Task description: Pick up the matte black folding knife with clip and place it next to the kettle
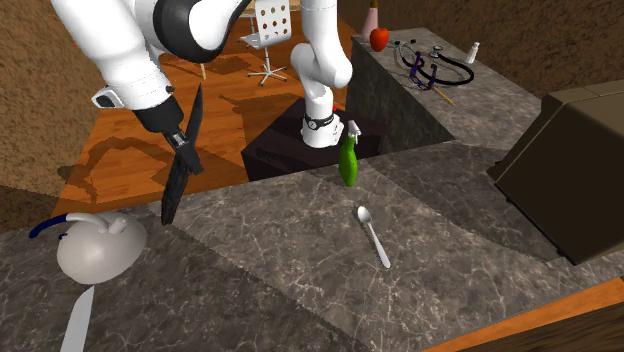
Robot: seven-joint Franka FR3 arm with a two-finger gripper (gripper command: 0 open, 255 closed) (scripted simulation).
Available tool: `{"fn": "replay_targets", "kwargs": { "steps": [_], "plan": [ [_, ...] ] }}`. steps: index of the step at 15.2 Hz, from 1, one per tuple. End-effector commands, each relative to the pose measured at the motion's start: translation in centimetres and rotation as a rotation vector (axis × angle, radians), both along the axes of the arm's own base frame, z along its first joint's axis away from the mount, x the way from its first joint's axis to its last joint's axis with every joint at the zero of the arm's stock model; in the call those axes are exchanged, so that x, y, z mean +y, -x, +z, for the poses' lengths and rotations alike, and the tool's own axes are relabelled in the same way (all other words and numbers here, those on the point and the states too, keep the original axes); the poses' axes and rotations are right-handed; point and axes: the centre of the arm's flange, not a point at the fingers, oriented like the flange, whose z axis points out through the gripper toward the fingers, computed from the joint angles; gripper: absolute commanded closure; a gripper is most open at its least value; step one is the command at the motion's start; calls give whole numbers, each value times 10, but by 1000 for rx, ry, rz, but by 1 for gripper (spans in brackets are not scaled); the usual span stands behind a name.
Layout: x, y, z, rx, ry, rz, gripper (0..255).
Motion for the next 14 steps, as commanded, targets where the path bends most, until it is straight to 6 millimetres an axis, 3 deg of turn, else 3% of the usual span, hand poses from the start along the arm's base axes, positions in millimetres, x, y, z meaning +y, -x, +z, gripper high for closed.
{"fn": "replay_targets", "kwargs": {
  "steps": [1, 3, 14],
  "plan": [
    [-23, -11, 2, 0, 1, 1, 255],
    [-45, -23, 2, 0, 1, 1, 255],
    [-45, -23, -56, 0, 1, 1, 255]
  ]
}}
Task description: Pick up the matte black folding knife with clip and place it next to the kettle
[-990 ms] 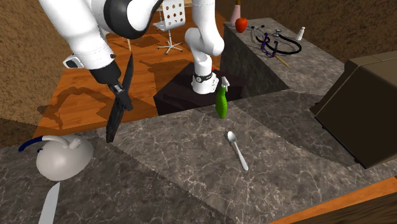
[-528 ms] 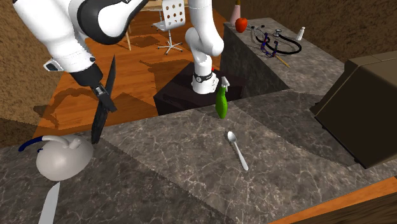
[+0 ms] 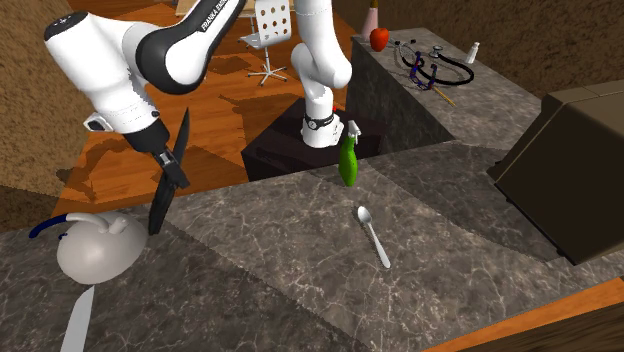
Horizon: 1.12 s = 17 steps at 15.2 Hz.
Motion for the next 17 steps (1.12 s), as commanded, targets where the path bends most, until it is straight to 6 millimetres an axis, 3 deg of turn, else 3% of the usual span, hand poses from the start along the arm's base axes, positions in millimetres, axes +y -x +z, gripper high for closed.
{"fn": "replay_targets", "kwargs": {
  "steps": [1, 17],
  "plan": [
    [-1, 1, -9, -1, 0, 0, 255],
    [-1, 1, -94, -1, 0, 0, 255]
  ]
}}
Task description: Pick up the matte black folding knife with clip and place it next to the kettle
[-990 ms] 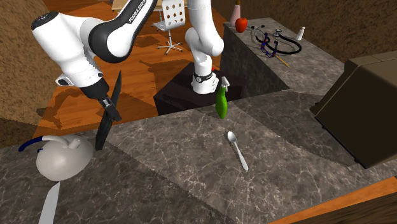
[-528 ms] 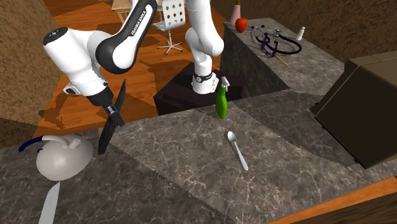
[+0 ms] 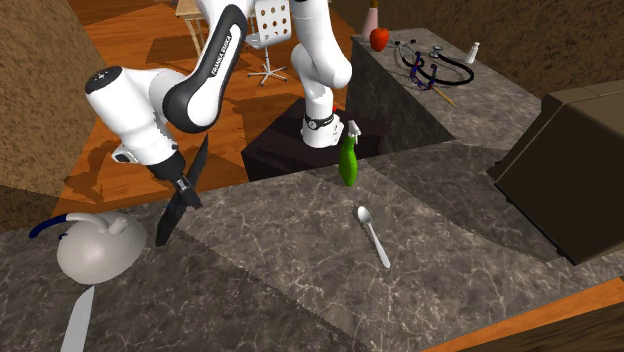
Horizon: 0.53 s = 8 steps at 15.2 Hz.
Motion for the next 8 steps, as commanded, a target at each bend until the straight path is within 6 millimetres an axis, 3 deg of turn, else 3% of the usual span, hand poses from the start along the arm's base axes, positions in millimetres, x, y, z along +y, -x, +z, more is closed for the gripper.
{"fn": "replay_targets", "kwargs": {
  "steps": [1, 8],
  "plan": [
    [-4, 1, -15, 5, 1, -6, 255],
    [-4, 1, -52, 5, 1, -6, 255]
  ]
}}
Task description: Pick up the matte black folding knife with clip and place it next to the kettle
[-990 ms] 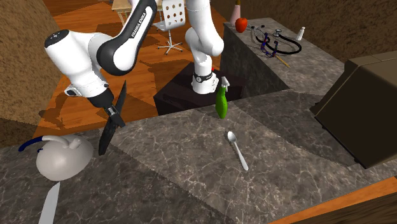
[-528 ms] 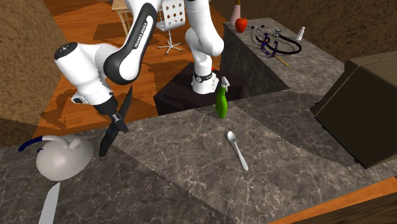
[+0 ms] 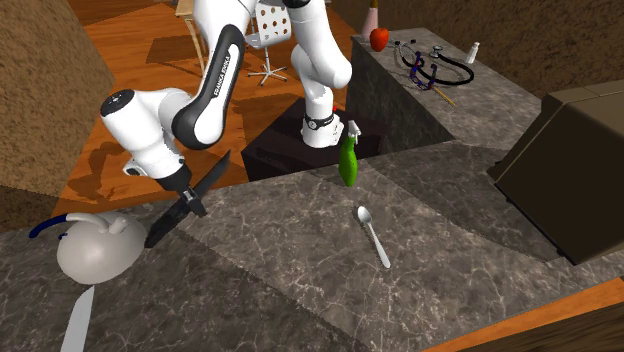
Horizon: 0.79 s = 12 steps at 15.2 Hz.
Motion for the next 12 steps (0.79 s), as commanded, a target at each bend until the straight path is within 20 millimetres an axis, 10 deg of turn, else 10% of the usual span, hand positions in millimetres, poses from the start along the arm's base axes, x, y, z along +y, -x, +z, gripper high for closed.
{"fn": "replay_targets", "kwargs": {
  "steps": [1, 12],
  "plan": [
    [-1, 1, -12, -1, 0, 0, 255],
    [-1, 1, -56, -1, 0, 0, 255]
  ]
}}
